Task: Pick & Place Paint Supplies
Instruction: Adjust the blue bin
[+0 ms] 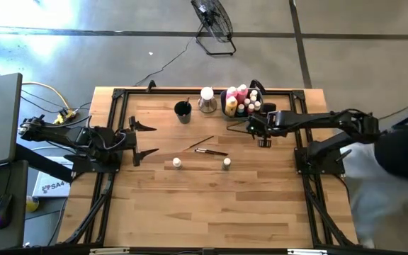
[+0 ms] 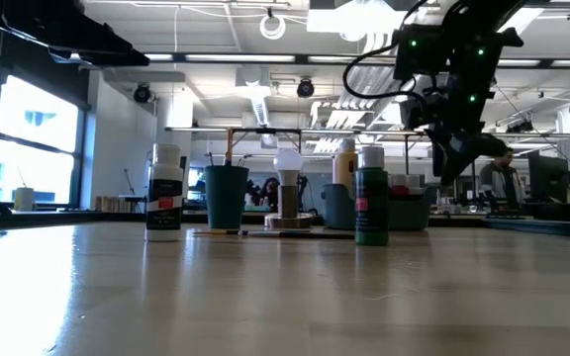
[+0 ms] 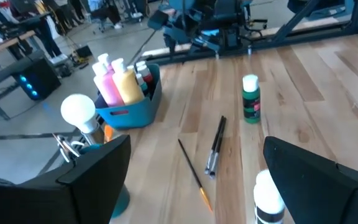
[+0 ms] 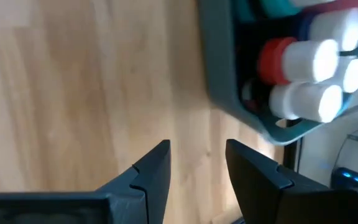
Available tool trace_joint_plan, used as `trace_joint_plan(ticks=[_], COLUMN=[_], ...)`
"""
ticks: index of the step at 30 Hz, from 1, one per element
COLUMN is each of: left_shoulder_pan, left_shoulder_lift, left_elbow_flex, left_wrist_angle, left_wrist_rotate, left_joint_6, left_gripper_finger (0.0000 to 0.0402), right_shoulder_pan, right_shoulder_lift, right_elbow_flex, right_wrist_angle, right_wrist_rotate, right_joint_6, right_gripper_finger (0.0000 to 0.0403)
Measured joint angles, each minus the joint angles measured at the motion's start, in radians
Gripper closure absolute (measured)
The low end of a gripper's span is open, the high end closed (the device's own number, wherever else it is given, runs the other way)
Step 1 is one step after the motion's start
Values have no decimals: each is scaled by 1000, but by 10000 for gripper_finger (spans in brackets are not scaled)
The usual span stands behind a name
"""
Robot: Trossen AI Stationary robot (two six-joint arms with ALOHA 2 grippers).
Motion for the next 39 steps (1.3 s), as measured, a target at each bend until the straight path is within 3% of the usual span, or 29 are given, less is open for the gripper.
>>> trace_joint_plan(ticks=[9,15,26,39], left_shoulder_pan=[0,0,0,0], left_shoulder_lift=[0,0,0,0], left_elbow_flex=[0,0,0,0], left_wrist_angle=[-27,-27,-53,-57], left_wrist_rotate=[0,0,0,0], left_joint_6=[-8,-8,-11,-23], left_gripper_finger=[41,41,41,41], right_shoulder_pan=[-105,-201,-219,-219], right_shoulder_lift=[-1,-2,31,169], right_elbow_flex=[89,133,133,133], right_wrist_angle=[50,-10,-20,39], right_wrist_rotate=[-21,-153,-213,-46], right_joint_6=[-58,-83,-154,-222], right_gripper_finger=[255,255,255,255])
